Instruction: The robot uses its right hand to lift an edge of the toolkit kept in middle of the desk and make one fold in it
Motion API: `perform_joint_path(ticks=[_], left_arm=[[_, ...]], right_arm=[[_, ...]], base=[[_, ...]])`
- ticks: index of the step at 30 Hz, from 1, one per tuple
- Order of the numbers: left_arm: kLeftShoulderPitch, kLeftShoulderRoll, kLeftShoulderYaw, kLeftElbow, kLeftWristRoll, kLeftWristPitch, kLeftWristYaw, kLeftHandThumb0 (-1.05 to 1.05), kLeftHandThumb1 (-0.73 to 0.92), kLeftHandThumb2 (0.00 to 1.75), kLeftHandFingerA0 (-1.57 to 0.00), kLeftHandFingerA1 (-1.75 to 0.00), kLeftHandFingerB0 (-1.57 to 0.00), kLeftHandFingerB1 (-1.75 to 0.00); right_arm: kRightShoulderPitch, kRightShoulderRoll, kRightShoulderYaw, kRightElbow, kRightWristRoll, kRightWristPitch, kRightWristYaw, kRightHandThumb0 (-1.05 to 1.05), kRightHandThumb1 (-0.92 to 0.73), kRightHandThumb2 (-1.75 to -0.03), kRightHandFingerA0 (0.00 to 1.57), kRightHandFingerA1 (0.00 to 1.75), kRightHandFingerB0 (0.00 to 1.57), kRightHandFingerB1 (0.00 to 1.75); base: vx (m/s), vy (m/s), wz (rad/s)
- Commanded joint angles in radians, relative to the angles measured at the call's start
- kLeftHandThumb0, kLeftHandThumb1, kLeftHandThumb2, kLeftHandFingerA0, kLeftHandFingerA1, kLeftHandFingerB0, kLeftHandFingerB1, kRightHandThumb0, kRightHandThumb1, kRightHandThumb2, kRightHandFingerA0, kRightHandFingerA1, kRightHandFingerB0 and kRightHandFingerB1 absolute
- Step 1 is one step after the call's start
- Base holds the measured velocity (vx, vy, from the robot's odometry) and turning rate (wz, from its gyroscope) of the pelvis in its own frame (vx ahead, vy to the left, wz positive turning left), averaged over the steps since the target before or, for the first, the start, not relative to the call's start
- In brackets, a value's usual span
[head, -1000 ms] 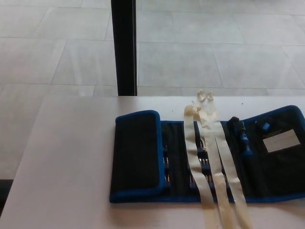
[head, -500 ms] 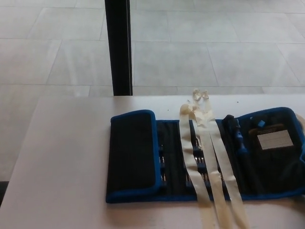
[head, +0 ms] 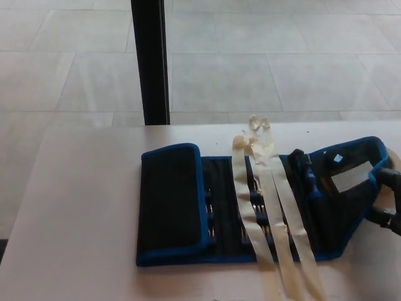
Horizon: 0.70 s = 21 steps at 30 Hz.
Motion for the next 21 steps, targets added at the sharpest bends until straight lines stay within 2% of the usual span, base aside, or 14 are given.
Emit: perform_joint_path(ticks=[1, 5, 10, 12, 13, 14, 15, 17, 18, 20, 21], left_arm=[[0.011, 0.022, 0.000, 0.004, -0.007, -0.031, 0.002, -0.64, 0.53, 0.56, -0.67, -0.76, -0.61, -0.51], [0.013, 0.021, 0.002, 0.004, -0.012, -0.034, -0.001, -0.65, 0.52, 0.56, -0.68, -0.78, -0.60, -0.50], [0.008, 0.021, -0.001, 0.001, -0.013, -0.035, -0.003, -0.65, 0.52, 0.56, -0.65, -0.77, -0.57, -0.50], [0.001, 0.022, 0.001, 0.001, -0.015, -0.031, -0.002, -0.64, 0.52, 0.55, -0.67, -0.76, -0.56, -0.49], [-0.003, 0.023, -0.001, 0.002, -0.013, -0.028, 0.003, -0.66, 0.39, 0.84, -0.67, -0.78, -0.51, -0.59], [-0.006, 0.023, 0.002, 0.002, -0.017, -0.026, 0.003, -0.66, 0.39, 0.83, -0.67, -0.77, -0.53, -0.60], [-0.007, 0.027, -0.002, 0.002, -0.012, -0.026, 0.002, -0.63, 0.53, 0.56, -0.67, -0.73, -0.58, -0.49], [-0.008, 0.030, -0.002, 0.003, -0.012, -0.024, 0.000, -0.64, 0.53, 0.56, -0.66, -0.71, -0.58, -0.49], [-0.009, 0.033, -0.003, 0.004, -0.010, -0.024, 0.000, -0.63, 0.52, 0.56, -0.69, -0.79, -0.58, -0.49], [-0.013, 0.038, -0.011, 0.004, -0.002, -0.030, 0.002, -0.62, 0.53, 0.56, -0.69, -0.83, -0.59, -0.51], [-0.016, 0.039, -0.015, 0.005, 0.001, -0.024, 0.007, -0.62, 0.53, 0.56, -0.68, -0.78, -0.60, -0.50]], right_arm=[[0.004, 0.048, -0.009, -0.074, 0.007, -0.023, -0.046, -0.57, -0.73, -0.62, 0.74, 0.48, 0.60, 0.44], [0.011, 0.071, -0.016, -0.102, 0.000, -0.046, -0.053, -0.60, -0.73, -0.62, 0.72, 0.48, 0.58, 0.44], [0.036, 0.086, 0.004, -0.157, -0.008, -0.060, -0.042, -0.60, -0.70, -0.62, 0.75, 0.47, 0.64, 0.46], [0.056, 0.064, 0.043, -0.161, -0.033, -0.085, -0.008, -0.60, -0.72, -0.62, 0.73, 0.46, 0.59, 0.45], [0.065, 0.048, 0.064, -0.155, -0.049, -0.100, 0.009, -0.60, -0.73, -0.62, 0.71, 0.46, 0.59, 0.45], [0.073, 0.039, 0.079, -0.158, -0.055, -0.089, 0.013, -0.60, -0.73, -0.62, 0.70, 0.47, 0.59, 0.45], [0.093, 0.010, 0.120, -0.127, -0.100, -0.139, 0.035, -0.61, -0.73, -0.62, 0.73, 0.49, 0.59, 0.45], [0.105, -0.011, 0.147, -0.100, -0.123, -0.172, 0.043, -0.60, -0.72, -0.62, 0.72, 0.50, 0.58, 0.45], [0.108, -0.021, 0.158, -0.084, -0.125, -0.175, 0.047, -0.58, -0.71, -0.62, 0.74, 0.51, 0.60, 0.46], [0.111, -0.055, 0.200, -0.005, -0.171, -0.207, 0.049, -0.55, -0.71, -0.62, 0.70, 0.52, 0.58, 0.46], [0.109, -0.068, 0.215, 0.013, -0.189, -0.202, 0.043, -0.57, -0.71, -0.62, 0.71, 0.51, 0.58, 0.45]], base=[[0.00, 0.000, 0.07], [0.00, 0.000, 0.08], [0.00, 0.000, 0.11], [0.00, 0.000, 0.00], [0.00, 0.000, 0.00], [0.00, 0.000, 0.00], [0.00, 0.000, 0.00], [0.00, 0.000, 0.00], [0.00, 0.000, 0.00], [0.00, 0.000, 0.00], [0.00, 0.000, 0.00]])
